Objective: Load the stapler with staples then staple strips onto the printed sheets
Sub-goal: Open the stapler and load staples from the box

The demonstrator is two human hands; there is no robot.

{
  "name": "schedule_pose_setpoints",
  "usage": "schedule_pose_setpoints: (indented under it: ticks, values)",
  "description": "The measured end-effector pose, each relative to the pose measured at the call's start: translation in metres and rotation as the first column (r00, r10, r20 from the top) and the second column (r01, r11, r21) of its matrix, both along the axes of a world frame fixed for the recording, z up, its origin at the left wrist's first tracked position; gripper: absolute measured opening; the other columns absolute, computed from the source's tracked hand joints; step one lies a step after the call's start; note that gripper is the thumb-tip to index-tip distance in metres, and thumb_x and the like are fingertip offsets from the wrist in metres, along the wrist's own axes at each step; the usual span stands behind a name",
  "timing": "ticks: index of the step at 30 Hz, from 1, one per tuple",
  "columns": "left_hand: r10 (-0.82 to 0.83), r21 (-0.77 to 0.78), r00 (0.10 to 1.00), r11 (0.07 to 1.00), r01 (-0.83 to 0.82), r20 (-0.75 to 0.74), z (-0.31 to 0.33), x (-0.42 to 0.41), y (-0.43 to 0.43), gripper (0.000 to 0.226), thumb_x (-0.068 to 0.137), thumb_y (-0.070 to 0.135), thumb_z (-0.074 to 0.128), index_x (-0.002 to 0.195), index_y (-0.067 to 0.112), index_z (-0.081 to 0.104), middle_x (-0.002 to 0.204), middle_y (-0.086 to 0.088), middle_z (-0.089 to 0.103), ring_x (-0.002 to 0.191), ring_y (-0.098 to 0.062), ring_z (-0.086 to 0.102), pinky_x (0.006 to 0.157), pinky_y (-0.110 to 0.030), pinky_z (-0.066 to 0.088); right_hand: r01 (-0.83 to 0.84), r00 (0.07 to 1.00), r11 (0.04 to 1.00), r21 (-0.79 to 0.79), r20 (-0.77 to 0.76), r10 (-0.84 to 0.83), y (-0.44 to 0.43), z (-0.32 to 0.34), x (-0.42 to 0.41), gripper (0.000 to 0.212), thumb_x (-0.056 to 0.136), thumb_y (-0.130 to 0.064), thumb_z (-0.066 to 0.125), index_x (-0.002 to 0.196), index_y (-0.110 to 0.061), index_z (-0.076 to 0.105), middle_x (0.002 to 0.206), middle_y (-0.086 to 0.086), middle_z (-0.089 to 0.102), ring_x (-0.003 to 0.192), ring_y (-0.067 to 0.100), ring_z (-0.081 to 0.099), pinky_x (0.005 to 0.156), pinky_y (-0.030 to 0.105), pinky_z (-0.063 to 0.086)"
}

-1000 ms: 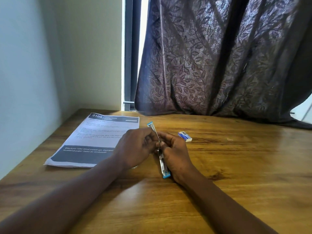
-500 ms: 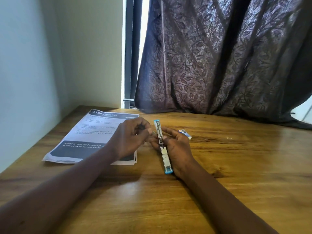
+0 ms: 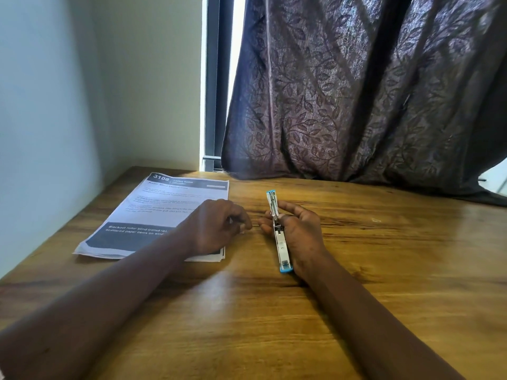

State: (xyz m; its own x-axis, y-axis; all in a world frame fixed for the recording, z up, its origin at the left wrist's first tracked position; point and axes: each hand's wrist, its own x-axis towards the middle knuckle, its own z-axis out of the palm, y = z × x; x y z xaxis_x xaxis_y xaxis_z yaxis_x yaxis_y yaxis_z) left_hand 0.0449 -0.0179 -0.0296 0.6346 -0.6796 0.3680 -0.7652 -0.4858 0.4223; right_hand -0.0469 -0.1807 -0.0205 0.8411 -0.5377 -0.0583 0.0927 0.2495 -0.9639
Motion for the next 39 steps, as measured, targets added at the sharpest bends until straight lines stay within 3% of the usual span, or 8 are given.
schedule_pose_setpoints:
  ticks: [6, 11, 15, 19, 25, 29, 33, 39]
  values:
    - [0.016, -0.036, 1.0, 0.999, -0.016, 0.007, 0.0, 0.002, -0.002, 0.019, 0.094, 0.023, 0.072, 0.107, 0.033, 0.081, 0.09, 0.023, 0.061, 0.084, 0.005, 0.055, 0.071, -0.013, 0.042, -0.032, 0.999, 0.999, 0.025, -0.006, 0.032, -0.004, -0.002, 0.002, 0.036, 0.1, 0.008, 0.044, 0.125, -0.011, 0.063, 0.102, 0.019, 0.074, 0.092, 0.029, 0.077, 0.084, 0.038, 0.062]
    - [0.04, -0.015, 0.998, 0.999, -0.04, 0.05, -0.003, 0.004, -0.004, 0.023, 0.098, 0.019, 0.065, 0.111, 0.031, 0.08, 0.097, 0.012, 0.073, 0.078, 0.005, 0.054, 0.067, -0.003, 0.038, -0.119, 0.993, 0.991, 0.068, 0.002, 0.119, -0.006, 0.0, 0.0, 0.036, 0.097, 0.013, 0.047, 0.121, -0.007, 0.064, 0.103, 0.023, 0.075, 0.091, 0.035, 0.076, 0.078, 0.036, 0.063]
    - [0.091, -0.149, 0.994, 0.986, -0.08, 0.068, -0.005, 0.003, -0.006, 0.033, 0.099, 0.02, 0.061, 0.132, 0.027, 0.066, 0.111, 0.004, 0.068, 0.089, -0.008, 0.062, 0.081, -0.024, 0.05, -0.251, 0.968, 0.965, 0.075, 0.005, 0.251, -0.01, 0.004, -0.006, 0.034, 0.097, 0.012, 0.045, 0.118, -0.007, 0.063, 0.106, 0.028, 0.073, 0.08, 0.031, 0.076, 0.062, 0.029, 0.062]
    - [0.003, -0.166, 0.994, 0.986, 0.016, 0.113, -0.005, 0.001, -0.004, 0.064, 0.091, 0.011, 0.069, 0.147, 0.034, 0.049, 0.135, 0.007, 0.054, 0.102, -0.007, 0.062, 0.078, -0.009, 0.043, -0.425, 0.904, 0.905, 0.029, -0.026, 0.426, -0.016, 0.007, -0.012, 0.036, 0.097, 0.012, 0.039, 0.122, 0.002, 0.063, 0.112, 0.033, 0.07, 0.073, 0.029, 0.073, 0.051, 0.023, 0.057]
    - [-0.127, -0.113, 0.974, 0.982, 0.149, 0.186, -0.002, -0.001, -0.003, 0.036, 0.091, 0.017, 0.074, 0.126, 0.026, 0.07, 0.117, 0.008, 0.071, 0.103, -0.008, 0.065, 0.089, -0.024, 0.05, -0.692, 0.722, 0.719, -0.063, -0.072, 0.688, -0.04, 0.008, -0.02, 0.048, 0.087, 0.0, 0.04, 0.133, 0.005, 0.055, 0.117, 0.024, 0.068, 0.09, 0.03, 0.069, 0.058, 0.022, 0.051]
    - [-0.176, -0.038, 0.962, 0.981, 0.188, 0.207, 0.0, -0.003, -0.006, 0.028, 0.092, 0.03, 0.073, 0.12, 0.031, 0.071, 0.111, 0.013, 0.068, 0.095, -0.003, 0.059, 0.081, -0.015, 0.043, -0.595, 0.799, 0.687, -0.416, -0.214, 0.562, -0.053, 0.011, -0.032, 0.034, 0.09, 0.001, 0.068, 0.124, -0.004, 0.066, 0.113, 0.022, 0.073, 0.082, 0.02, 0.071, 0.061, 0.027, 0.055]
    - [-0.181, 0.005, 0.954, 0.983, 0.185, 0.237, 0.001, -0.009, -0.011, 0.025, 0.096, 0.042, 0.065, 0.117, 0.032, 0.072, 0.106, 0.013, 0.067, 0.093, -0.005, 0.058, 0.081, -0.028, 0.05, -0.349, 0.93, 0.596, -0.723, -0.189, 0.315, -0.059, 0.013, -0.042, 0.016, 0.088, -0.008, 0.076, 0.104, -0.012, 0.075, 0.095, 0.013, 0.076, 0.081, 0.014, 0.069, 0.072, 0.025, 0.057]
    - [-0.108, 0.006, 0.957, 0.994, 0.111, 0.271, -0.002, -0.014, -0.014, 0.033, 0.089, 0.06, 0.064, 0.11, 0.036, 0.075, 0.099, 0.018, 0.063, 0.095, -0.006, 0.055, 0.082, -0.033, 0.049, -0.198, 0.976, 0.486, -0.851, -0.124, 0.18, -0.074, 0.005, -0.044, 0.006, 0.089, -0.021, 0.076, 0.095, -0.021, 0.078, 0.09, -0.002, 0.077, 0.086, 0.013, 0.072, 0.083, 0.035, 0.06]
